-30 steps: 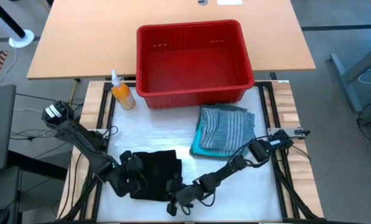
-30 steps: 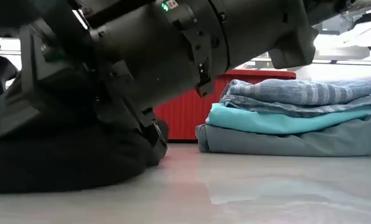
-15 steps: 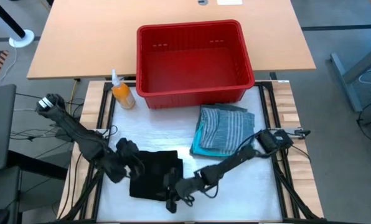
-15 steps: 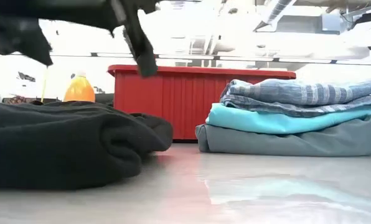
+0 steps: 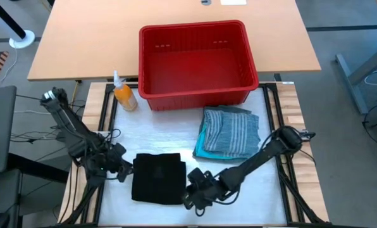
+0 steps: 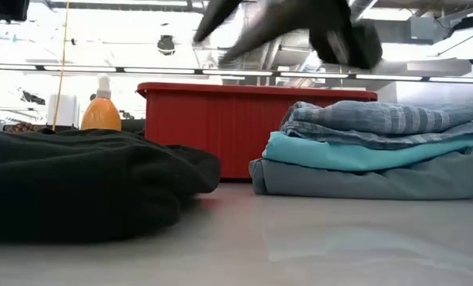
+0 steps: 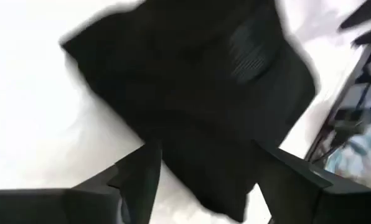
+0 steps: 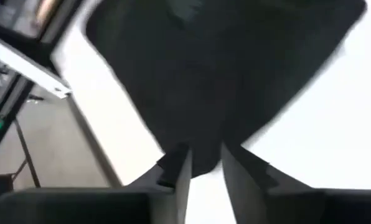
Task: Fold Laundry from Bin
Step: Stack the folded black shirt on the folded blue patterned polo shirt
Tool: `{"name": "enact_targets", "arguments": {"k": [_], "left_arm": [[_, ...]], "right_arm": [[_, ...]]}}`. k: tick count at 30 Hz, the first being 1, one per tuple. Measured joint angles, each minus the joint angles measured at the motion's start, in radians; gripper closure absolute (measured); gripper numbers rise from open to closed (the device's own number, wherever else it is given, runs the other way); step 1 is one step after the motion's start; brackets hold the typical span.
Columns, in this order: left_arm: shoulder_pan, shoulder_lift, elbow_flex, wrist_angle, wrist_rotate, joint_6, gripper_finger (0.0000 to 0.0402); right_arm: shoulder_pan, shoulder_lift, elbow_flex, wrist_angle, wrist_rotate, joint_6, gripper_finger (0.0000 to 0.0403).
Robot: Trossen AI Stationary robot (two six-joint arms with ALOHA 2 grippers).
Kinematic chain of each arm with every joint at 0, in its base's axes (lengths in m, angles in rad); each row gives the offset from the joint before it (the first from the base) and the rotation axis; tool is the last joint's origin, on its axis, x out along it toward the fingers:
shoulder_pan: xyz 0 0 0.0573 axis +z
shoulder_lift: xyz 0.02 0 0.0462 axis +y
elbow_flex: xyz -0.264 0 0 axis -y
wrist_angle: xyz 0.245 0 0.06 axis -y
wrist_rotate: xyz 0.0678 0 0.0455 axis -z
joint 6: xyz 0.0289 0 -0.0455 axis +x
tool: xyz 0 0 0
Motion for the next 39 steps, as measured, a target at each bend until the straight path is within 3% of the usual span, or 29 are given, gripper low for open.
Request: {"name": "enact_targets", "arguments": {"k": [3, 8, 11, 19, 31, 39], "left_arm": [[-0.026, 0.017, -0.06, 0.083, 0.042, -0.044, 0.015], [-0.084, 0.049, -0.162, 0.281, -0.037, -0.12, 0.0133], [-0.096, 0.084, -0.199, 0.282, -0.054, -0.183, 0.0131], [-0.092, 0.244, -0.204, 0.386, -0.078, -0.211, 0.0131], [-0.003, 0.502, -0.191, 0.602, -0.107, -0.229, 0.0131], [0.033, 0.51, -0.191, 0.623, -0.08, -0.194, 0.0141]], "right_arm": [[-0.002, 0.0, -0.112, 0.207, -0.008, 0.044, 0.0216], [0.017, 0.001, -0.318, 0.618, 0.082, 0.165, 0.0166], [0.022, 0.004, -0.381, 0.639, 0.133, 0.227, 0.0157], [0.002, 0.003, -0.383, 0.618, 0.146, 0.255, 0.0155], [-0.086, 0.009, -0.383, 0.534, 0.04, 0.197, 0.0155], [-0.118, 0.175, -0.308, 0.789, -0.028, 0.094, 0.0155]]}}
